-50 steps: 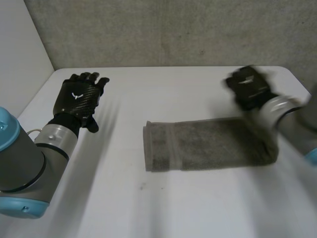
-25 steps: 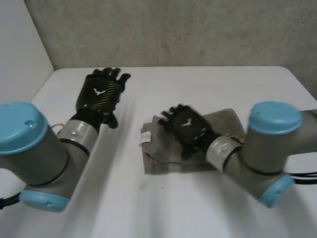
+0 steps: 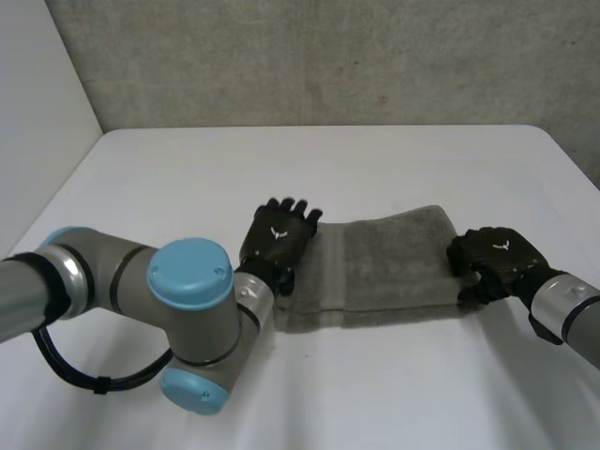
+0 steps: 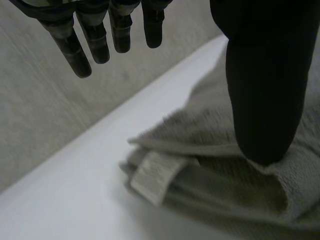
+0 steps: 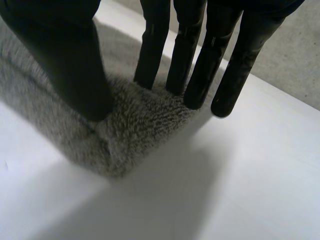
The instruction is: Fold the towel.
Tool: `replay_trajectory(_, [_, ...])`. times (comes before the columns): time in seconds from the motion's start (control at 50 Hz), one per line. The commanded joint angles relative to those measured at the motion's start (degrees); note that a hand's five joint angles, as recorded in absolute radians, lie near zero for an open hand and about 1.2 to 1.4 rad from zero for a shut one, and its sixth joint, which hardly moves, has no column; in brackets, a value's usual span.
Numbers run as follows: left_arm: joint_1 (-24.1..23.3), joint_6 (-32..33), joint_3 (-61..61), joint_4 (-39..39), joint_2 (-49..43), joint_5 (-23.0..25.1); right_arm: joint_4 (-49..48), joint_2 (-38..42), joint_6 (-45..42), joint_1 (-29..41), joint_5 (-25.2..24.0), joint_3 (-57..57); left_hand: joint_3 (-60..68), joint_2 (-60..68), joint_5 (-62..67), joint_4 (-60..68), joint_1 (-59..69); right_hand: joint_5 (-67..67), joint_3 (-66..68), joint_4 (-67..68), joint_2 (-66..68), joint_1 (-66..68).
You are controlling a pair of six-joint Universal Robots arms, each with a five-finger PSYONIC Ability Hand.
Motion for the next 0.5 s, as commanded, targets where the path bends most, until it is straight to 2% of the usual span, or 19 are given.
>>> replay_trajectory(0.02, [-0.8, 0.0, -2.5, -2.1, 0.1, -0.4, -0.5, 1.5, -9.0, -0.1, 1.2, -0.7, 1.6, 1.6, 1.4, 1.6, 1.8, 38.1, 36.1, 36.8, 35.7, 35.5])
replay_trajectory(0.1, [-1.7, -0.1, -3.2, -2.6, 2.6, -1.8, -0.7, 1.3, -9.2, 0.1, 2.5, -2.2, 1.3, 1.3, 1.0, 1.3, 1.5, 38.1, 36.1, 36.8, 35.7, 35.5])
replay_trajectory(0.14, [-1.9, -0.3, -3.9, -2.6, 5.8, -3.3, -0.5, 0.9, -9.5, 2.3, 5.2, -4.4, 1.1, 1.1, 0.8, 1.1, 1.3, 38.1, 36.1, 36.8, 35.7, 35.5])
replay_trajectory(0.2, [-1.9, -0.3, -4.1, -2.7, 7.6, -4.0, -0.5, 0.4, -9.5, 5.2, 6.3, -5.7, 1.1, 1.1, 0.8, 1.1, 1.3, 38.1, 36.1, 36.8, 35.7, 35.5])
replay_trajectory(0.24, [-1.8, -0.4, -4.4, -2.8, 11.5, -5.0, -0.6, -0.3, -9.8, 11.2, 7.9, -8.9, 0.9, 0.9, 0.7, 0.9, 1.1, 38.1, 36.1, 36.8, 35.7, 35.5])
replay_trajectory(0.26, [-1.8, -0.4, -4.4, -2.8, 11.6, -5.0, -0.6, -0.3, -9.8, 11.3, 7.9, -8.9, 0.9, 0.9, 0.7, 0.9, 1.1, 38.1, 36.1, 36.8, 35.7, 35.5])
replay_trajectory(0.3, [-1.4, -0.1, -5.0, -2.8, 15.2, -6.0, -0.8, -0.3, -10.1, 16.7, 8.3, -11.9, 0.8, 0.8, 0.5, 0.8, 1.0, 38.1, 36.1, 36.8, 35.7, 35.5])
replay_trajectory(0.36, [-0.9, -0.1, -5.3, -2.8, 16.8, -6.4, -0.9, -0.2, -10.3, 19.5, 8.4, -13.3, 0.8, 0.8, 0.5, 0.8, 1.0, 38.1, 36.1, 36.8, 35.7, 35.5])
replay_trajectory(0.38, [-0.5, -0.1, -5.7, -2.9, 18.4, -6.9, -1.0, 0.2, -10.3, 22.6, 8.3, -14.6, 0.8, 0.8, 0.5, 0.8, 1.0, 38.1, 36.1, 36.8, 35.7, 35.5])
replay_trajectory(0.4, [0.5, 0.0, -6.2, -3.0, 20.2, -7.3, -1.2, 0.7, -10.4, 25.9, 8.0, -15.7, 0.6, 0.6, 0.3, 0.6, 0.8, 38.1, 36.1, 36.8, 35.7, 35.5])
replay_trajectory(0.42, [0.5, 0.0, -6.2, -3.0, 20.3, -7.3, -1.2, 0.7, -10.4, 25.9, 8.0, -15.7, 0.6, 0.6, 0.3, 0.6, 0.8, 38.1, 36.1, 36.8, 35.7, 35.5])
replay_trajectory(0.46, [3.5, 0.1, -8.2, -3.1, 23.2, -7.7, -1.7, 3.2, -11.4, 32.8, 7.3, -17.2, 0.4, 0.4, 0.2, 0.4, 0.6, 38.1, 36.1, 36.8, 35.7, 35.5])
replay_trajectory(0.5, [4.9, 0.1, -9.2, -3.0, 24.2, -7.6, -2.0, 4.9, -12.2, 35.6, 7.1, -17.4, 0.4, 0.4, 0.2, 0.4, 0.6, 38.1, 36.1, 36.8, 35.7, 35.5])
